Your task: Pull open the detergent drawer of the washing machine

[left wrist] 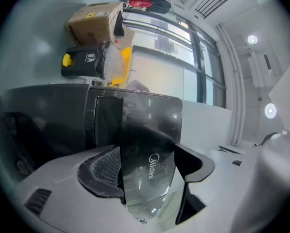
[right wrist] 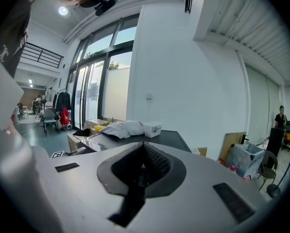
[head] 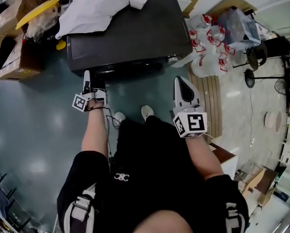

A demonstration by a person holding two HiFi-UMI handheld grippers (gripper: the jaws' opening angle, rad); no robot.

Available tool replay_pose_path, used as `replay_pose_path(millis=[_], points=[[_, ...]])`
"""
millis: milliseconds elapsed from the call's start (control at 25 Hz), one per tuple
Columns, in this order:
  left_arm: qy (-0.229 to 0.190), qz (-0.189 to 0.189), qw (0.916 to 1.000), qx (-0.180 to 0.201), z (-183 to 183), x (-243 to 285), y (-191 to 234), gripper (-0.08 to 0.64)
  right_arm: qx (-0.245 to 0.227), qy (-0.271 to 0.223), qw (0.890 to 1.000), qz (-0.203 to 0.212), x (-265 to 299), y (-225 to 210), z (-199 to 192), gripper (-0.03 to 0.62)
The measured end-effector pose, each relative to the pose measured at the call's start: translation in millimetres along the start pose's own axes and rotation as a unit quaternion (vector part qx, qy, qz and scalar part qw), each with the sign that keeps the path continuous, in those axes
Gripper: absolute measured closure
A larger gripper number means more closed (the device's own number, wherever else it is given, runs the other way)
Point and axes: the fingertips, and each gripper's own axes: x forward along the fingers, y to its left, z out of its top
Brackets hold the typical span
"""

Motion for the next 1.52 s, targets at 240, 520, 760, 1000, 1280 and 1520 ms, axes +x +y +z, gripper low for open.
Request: replay_pose_path(millis=[240, 520, 760, 1000, 1280, 1520], points=[[0.005, -0.025, 0.9997, 0.004, 1.5, 0.7, 0.7, 0.229, 0.02, 0.023, 1.0, -0.006, -3.3, 0.2, -11.7, 0.589], [-0.005, -0.045, 0.9988, -0.016, 2.4, -3.4, 7.8, 0.273, 0.044, 0.035, 0.998, 0.025, -1.4, 13.4, -17.4, 0.589], [-0.014, -0.054, 0.9975, -0.043, 4.2, -6.2, 11.6, 0.313, 0.065, 0.032, 0.997, 0.036, 0.0, 16.1, -16.5, 0.589], [0.001, -0.049, 0.9964, -0.069, 0.8, -10.0, 13.5, 0.318, 0.072, 0.033, 0.996, 0.045, -2.4, 19.5, -18.7, 0.589], [-0.041, -0.04, 0.9945, -0.088, 2.3, -23.8, 15.6, 0.349, 0.068, 0.035, 0.995, 0.059, -2.5, 23.7, -15.9, 0.589], [-0.038, -0.051, 0.9938, -0.091, 4.9, -28.0, 18.3, 0.366, 0.058, 0.039, 0.995, 0.072, 3.4, 30.0, -13.4, 0.589]])
